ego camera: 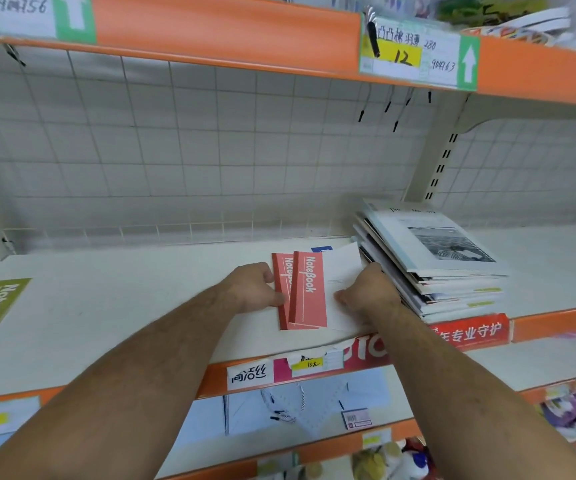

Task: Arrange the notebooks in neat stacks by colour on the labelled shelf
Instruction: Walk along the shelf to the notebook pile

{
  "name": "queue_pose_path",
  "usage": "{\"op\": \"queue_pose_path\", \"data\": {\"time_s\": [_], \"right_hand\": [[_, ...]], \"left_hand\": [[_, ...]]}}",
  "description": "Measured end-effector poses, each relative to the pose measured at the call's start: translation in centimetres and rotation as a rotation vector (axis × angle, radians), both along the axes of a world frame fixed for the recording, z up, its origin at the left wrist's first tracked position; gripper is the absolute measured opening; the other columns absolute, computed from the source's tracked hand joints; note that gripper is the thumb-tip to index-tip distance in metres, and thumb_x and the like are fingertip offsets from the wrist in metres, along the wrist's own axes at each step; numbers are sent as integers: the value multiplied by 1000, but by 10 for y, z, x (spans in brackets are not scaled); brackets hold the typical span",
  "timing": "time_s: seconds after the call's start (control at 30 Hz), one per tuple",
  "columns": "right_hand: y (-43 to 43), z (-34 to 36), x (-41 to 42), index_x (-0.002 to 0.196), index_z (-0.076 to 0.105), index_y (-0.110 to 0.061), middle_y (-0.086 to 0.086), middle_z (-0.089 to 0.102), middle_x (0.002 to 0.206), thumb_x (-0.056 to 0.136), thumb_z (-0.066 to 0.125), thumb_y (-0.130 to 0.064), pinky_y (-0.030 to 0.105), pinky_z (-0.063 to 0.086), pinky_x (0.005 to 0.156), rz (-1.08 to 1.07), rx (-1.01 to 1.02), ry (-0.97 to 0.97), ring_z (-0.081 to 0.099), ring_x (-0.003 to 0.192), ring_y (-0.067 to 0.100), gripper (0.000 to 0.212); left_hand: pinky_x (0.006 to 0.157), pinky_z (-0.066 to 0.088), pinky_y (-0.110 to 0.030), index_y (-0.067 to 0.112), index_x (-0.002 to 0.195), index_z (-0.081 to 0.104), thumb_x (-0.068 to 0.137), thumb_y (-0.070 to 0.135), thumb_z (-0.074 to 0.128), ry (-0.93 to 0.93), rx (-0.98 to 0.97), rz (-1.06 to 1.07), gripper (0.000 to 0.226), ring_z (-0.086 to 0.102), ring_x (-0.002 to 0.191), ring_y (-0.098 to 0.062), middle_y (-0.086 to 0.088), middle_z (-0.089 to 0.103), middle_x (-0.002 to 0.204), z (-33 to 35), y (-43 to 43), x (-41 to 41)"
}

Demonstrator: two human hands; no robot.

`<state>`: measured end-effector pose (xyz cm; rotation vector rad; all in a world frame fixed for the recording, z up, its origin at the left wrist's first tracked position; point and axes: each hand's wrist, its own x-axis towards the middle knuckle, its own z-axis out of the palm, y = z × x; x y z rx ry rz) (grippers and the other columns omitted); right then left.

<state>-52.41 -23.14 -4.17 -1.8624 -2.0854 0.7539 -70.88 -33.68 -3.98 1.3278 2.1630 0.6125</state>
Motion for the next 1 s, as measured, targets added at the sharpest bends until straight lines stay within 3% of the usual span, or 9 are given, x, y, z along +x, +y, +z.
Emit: {"op": "queue_pose_path", "data": {"time_s": [0.17,0.3,0.47,0.57,0.73,0.87,1.0], "right_hand": [[-1,-2,-1,134,36,-7,9,59,130,81,79,-38,30,42,79,63,19,-59,58,116,27,75],[-5,-4,-5,130,42,-13,4,60,125,74,77,-58,39,50,93,94,13,-127,58,113,25,81],[-11,-1,-7,122,50,-20,-3,62,115,65,72,-75,42,51,94,187,0,-187,58,105,19,82],[-13,4,-4,114,60,-23,-5,67,111,71,72,-71,35,53,92,238,-41,-146,63,101,16,65],[-15,6,-2,111,70,-26,-9,70,107,70,69,-75,33,53,93,286,-69,-173,64,97,12,64],[-15,11,-4,127,62,-30,-7,65,122,78,61,-76,28,47,94,322,-83,-222,60,109,14,67],[-12,13,-7,149,41,-25,-2,46,150,86,61,-63,30,37,107,337,-57,-300,46,134,19,76]], "left_hand": [[88,43,-27,18,133,51,89,30,73,20,1,-6,51,52,110,-15,-1,55,137,-2,2,0],[98,44,-29,18,142,47,89,23,71,20,-31,-5,58,51,128,-21,-2,51,144,-3,3,-5],[96,47,-31,16,130,59,97,22,56,-79,-12,2,34,59,114,-19,-1,62,128,-1,4,-9],[93,48,-32,17,121,63,93,22,61,-153,14,42,28,60,108,-17,0,65,120,-2,6,-13],[94,50,-36,18,118,54,89,12,63,-324,42,99,32,61,107,-20,-2,63,117,-3,6,-15],[80,53,-36,13,104,56,92,-2,49,-443,104,185,21,66,93,-26,-4,66,98,10,12,-8],[64,54,-37,2,93,60,93,-9,36,-839,226,419,27,66,70,-30,-15,67,82,15,17,-2]]}}
